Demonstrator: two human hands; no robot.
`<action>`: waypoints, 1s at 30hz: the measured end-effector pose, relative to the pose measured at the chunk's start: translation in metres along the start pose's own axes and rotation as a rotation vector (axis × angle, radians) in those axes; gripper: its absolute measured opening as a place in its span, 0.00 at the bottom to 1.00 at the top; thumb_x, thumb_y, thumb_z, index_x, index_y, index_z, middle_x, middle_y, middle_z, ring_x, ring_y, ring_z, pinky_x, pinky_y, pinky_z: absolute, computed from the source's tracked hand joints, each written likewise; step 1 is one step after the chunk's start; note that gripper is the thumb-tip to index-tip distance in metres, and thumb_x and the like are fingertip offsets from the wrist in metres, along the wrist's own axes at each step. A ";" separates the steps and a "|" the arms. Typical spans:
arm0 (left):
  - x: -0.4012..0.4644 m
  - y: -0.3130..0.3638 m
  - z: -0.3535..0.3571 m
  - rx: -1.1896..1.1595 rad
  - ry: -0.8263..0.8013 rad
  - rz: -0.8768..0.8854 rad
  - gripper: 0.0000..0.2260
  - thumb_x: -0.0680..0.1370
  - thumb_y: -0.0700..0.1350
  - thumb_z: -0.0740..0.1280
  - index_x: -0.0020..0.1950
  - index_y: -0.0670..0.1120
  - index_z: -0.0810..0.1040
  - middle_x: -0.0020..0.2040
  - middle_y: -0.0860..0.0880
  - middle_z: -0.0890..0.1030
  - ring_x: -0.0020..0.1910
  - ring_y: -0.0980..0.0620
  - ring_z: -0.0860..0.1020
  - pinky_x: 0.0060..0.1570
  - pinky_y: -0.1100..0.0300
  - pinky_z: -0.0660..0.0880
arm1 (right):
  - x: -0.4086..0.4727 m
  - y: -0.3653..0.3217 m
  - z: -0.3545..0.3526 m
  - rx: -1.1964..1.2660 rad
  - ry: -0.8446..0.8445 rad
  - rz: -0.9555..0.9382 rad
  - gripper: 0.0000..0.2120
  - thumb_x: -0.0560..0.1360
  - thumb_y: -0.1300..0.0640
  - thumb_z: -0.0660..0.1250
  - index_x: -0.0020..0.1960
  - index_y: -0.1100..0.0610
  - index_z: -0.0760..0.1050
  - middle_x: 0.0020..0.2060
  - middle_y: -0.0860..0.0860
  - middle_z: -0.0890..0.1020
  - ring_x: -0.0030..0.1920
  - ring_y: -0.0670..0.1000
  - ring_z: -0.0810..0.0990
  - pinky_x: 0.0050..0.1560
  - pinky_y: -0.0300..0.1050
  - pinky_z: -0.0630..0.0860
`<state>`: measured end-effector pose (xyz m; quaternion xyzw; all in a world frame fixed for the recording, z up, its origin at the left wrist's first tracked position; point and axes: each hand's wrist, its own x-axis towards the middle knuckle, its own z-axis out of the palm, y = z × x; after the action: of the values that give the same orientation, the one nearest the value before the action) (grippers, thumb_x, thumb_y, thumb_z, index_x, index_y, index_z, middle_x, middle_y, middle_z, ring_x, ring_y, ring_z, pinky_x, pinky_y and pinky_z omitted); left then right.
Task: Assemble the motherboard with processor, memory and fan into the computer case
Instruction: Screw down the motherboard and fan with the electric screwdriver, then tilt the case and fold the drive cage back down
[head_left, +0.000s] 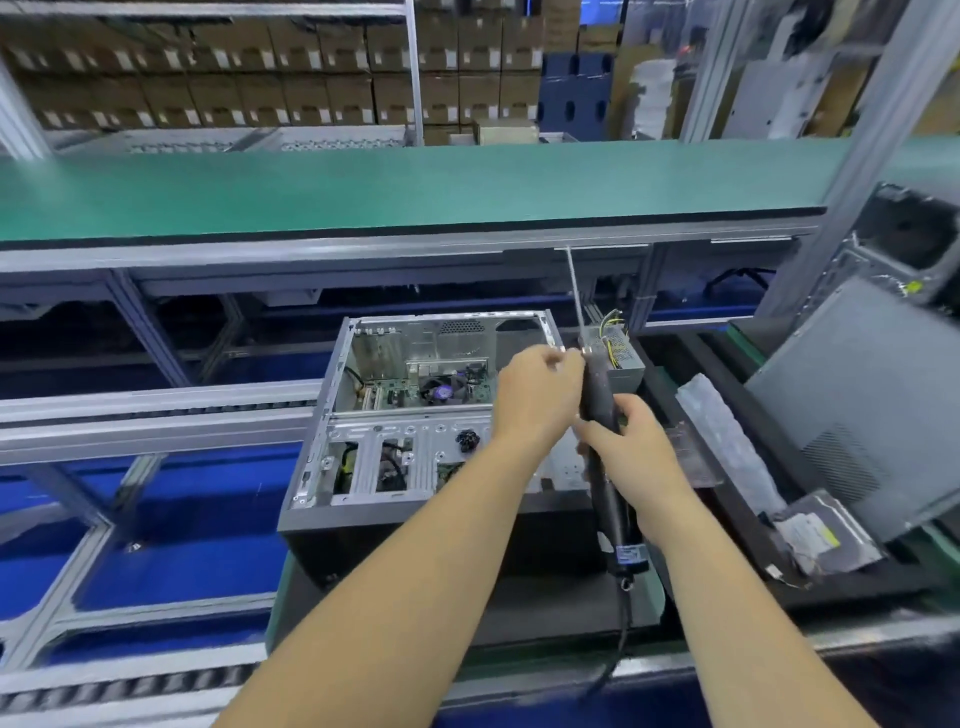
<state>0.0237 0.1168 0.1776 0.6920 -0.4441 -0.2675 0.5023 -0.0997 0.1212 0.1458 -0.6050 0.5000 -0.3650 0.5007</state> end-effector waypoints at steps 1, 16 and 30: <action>-0.005 -0.007 -0.011 0.021 0.076 0.029 0.12 0.77 0.53 0.60 0.41 0.48 0.76 0.37 0.53 0.79 0.37 0.52 0.77 0.37 0.55 0.74 | -0.005 -0.002 0.011 0.004 -0.041 -0.021 0.11 0.77 0.53 0.71 0.56 0.44 0.72 0.42 0.49 0.83 0.33 0.47 0.82 0.37 0.54 0.84; -0.156 -0.230 -0.224 0.731 0.707 0.019 0.14 0.78 0.50 0.60 0.59 0.44 0.76 0.56 0.45 0.77 0.55 0.41 0.73 0.55 0.45 0.67 | -0.132 0.045 0.261 -0.713 -0.471 -0.573 0.21 0.73 0.47 0.69 0.60 0.46 0.62 0.40 0.48 0.77 0.36 0.56 0.77 0.31 0.49 0.72; -0.366 -0.381 -0.319 0.865 0.856 -0.662 0.16 0.77 0.49 0.59 0.62 0.45 0.74 0.58 0.43 0.75 0.55 0.41 0.71 0.55 0.46 0.64 | -0.309 0.165 0.444 -0.550 -0.964 -0.220 0.23 0.80 0.50 0.65 0.69 0.52 0.59 0.54 0.59 0.80 0.52 0.62 0.80 0.48 0.53 0.76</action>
<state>0.2467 0.6242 -0.0934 0.9739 -0.0391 0.0909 0.2042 0.2068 0.5283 -0.0993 -0.8601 0.2256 0.0460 0.4552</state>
